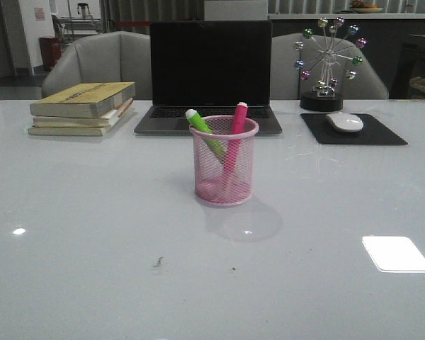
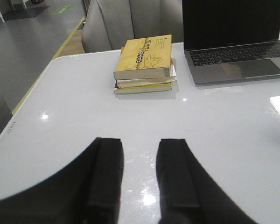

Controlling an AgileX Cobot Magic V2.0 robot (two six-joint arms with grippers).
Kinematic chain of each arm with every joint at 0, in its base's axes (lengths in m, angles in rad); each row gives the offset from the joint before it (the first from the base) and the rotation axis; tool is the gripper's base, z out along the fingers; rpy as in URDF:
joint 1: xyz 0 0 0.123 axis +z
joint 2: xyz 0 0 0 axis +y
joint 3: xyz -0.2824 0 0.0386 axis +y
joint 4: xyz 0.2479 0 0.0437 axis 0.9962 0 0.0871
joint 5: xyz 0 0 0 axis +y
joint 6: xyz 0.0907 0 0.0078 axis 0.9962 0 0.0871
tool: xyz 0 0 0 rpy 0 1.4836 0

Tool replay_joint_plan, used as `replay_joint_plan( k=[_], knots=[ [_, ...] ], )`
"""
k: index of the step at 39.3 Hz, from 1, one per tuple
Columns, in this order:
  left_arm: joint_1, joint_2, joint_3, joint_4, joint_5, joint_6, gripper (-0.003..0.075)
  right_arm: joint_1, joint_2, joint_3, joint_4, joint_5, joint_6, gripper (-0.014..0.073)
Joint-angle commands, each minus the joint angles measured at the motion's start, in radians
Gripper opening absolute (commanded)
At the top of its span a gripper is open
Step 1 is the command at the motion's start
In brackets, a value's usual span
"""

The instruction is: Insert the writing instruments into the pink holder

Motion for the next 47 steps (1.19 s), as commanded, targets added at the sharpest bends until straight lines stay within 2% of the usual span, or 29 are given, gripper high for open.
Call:
replay_joint_plan(
  k=[1,13,18,26,43,47],
  knots=[
    [0.001,-0.004,-0.030,0.003,0.024,-0.013,0.0267,-0.007,-0.014,0.000,-0.002,-0.083,-0.004,0.0031],
    [0.001,-0.004,-0.030,0.003,0.022,-0.010,0.0267,-0.007,-0.014,0.000,-0.002,-0.083,-0.004,0.0031],
    [0.001,-0.004,-0.050,0.003,0.068,0.000,0.0267,-0.007,-0.014,0.000,-0.002,-0.083,-0.004,0.0031],
    [0.001,-0.004,-0.132,0.003,0.166,0.140,0.0267,-0.007,-0.014,0.000,-0.002,-0.083,-0.004,0.0031],
    [0.001,-0.004,-0.182,0.003,0.219,0.140,0.0267,-0.007,-0.014,0.000,-0.002,-0.083,-0.004,0.0031],
    [0.001,-0.004,-0.182,0.028,0.219,0.103,0.0267,-0.007,-0.014,0.000,-0.002,-0.083,-0.004,0.0031]
  ],
)
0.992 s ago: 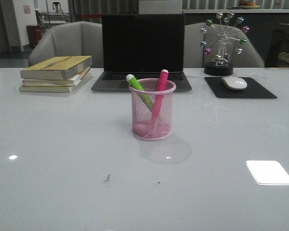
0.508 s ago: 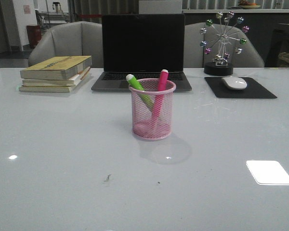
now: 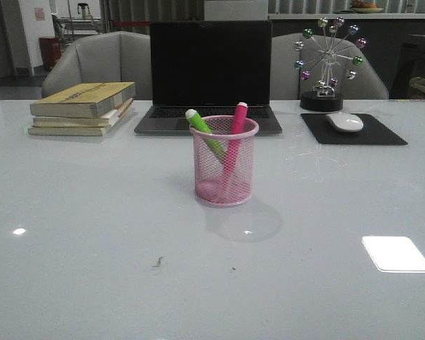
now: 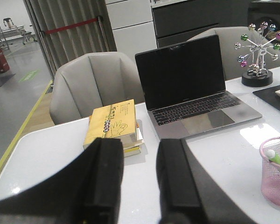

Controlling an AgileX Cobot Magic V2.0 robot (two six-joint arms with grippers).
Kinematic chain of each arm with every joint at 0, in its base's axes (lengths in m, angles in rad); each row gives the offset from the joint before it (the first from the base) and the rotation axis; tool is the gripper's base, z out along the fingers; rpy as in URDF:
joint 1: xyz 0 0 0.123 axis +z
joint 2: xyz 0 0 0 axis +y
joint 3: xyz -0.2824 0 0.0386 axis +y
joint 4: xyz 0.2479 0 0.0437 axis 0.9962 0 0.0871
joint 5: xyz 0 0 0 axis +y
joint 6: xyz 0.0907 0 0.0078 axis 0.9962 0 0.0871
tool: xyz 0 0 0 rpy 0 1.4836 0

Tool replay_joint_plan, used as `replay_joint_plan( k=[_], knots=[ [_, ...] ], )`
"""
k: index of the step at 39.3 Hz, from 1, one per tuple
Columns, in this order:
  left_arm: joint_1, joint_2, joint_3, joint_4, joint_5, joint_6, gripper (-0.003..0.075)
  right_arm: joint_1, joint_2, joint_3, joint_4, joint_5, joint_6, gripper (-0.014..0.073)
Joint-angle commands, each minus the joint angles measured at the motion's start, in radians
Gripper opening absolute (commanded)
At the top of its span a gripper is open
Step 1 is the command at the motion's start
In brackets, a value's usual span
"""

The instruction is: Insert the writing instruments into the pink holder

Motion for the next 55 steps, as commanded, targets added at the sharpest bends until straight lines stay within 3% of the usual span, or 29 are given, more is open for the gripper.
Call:
replay_joint_plan(
  k=[1,4,10,24,33,55],
  knots=[
    [0.001,-0.004,-0.037,0.050,0.035,-0.062,0.0267,-0.007,-0.014,0.000,-0.002,-0.083,-0.004,0.0031],
    [0.001,-0.004,-0.037,0.184,0.038,-0.212,0.0267,-0.007,-0.014,0.000,-0.002,-0.083,-0.004,0.0031],
    [0.001,-0.004,-0.050,0.691,0.070,-0.703,0.0267,-0.007,-0.014,0.000,-0.002,-0.083,-0.004,0.0031],
    [0.001,-0.004,-0.057,1.493,0.175,-1.494,0.0267,-0.007,-0.014,0.000,-0.002,-0.083,-0.004,0.0031],
    [0.041,-0.004,-0.057,1.897,0.187,-1.942,0.0267,-0.007,-0.014,0.000,-0.002,-0.083,-0.004,0.0031],
    [0.141,-0.004,-0.057,1.911,0.189,-1.975,0.0267,-0.007,-0.014,0.000,-0.002,-0.083,-0.004,0.0031]
  ],
)
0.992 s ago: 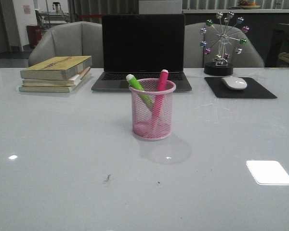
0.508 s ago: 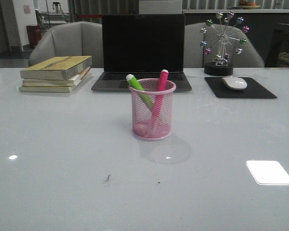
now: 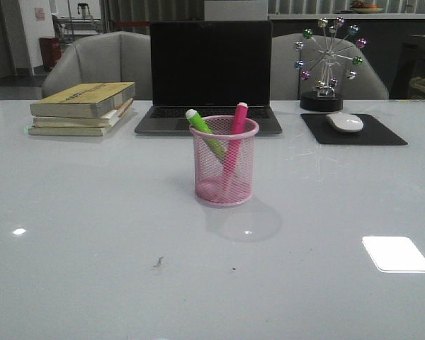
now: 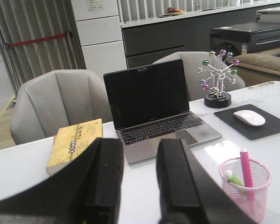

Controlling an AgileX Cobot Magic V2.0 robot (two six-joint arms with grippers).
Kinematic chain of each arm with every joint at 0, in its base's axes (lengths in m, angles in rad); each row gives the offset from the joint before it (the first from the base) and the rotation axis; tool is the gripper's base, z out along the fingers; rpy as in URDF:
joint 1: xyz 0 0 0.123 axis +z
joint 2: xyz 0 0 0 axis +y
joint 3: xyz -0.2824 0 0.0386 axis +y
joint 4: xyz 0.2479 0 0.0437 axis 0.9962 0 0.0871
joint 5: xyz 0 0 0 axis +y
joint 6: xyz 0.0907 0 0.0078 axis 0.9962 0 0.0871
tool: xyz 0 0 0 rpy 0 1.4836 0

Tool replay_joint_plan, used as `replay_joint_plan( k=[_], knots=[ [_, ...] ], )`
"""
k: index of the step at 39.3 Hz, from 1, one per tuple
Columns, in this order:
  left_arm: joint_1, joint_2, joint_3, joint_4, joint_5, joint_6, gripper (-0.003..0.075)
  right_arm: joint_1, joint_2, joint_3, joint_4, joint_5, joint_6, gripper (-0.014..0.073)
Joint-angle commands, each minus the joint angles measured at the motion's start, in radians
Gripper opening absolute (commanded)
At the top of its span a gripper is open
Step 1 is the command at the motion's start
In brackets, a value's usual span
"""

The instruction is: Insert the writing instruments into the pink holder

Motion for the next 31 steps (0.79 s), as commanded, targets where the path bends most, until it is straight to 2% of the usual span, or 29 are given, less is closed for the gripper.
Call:
replay_joint_plan(
  k=[1,6,14,18,31],
  knots=[
    [0.047,-0.004,-0.037,-0.005,-0.076,-0.010,0.0267,-0.007,-0.014,0.000,-0.002,-0.083,-0.004,0.0031],
    [0.140,-0.009,-0.037,-0.070,-0.076,-0.010,0.0267,-0.007,-0.014,0.000,-0.002,-0.083,-0.004,0.0031],
    [0.241,-0.056,-0.037,-0.073,-0.014,-0.010,0.0267,-0.007,-0.014,0.000,-0.002,-0.083,-0.004,0.0031],
    [0.251,-0.076,-0.037,-0.075,0.028,-0.010,0.0267,-0.007,-0.014,0.000,-0.002,-0.083,-0.004,0.0031],
    [0.251,-0.079,-0.037,-0.075,0.026,-0.010,0.0267,-0.007,-0.014,0.000,-0.002,-0.083,-0.004,0.0031]
  ],
)
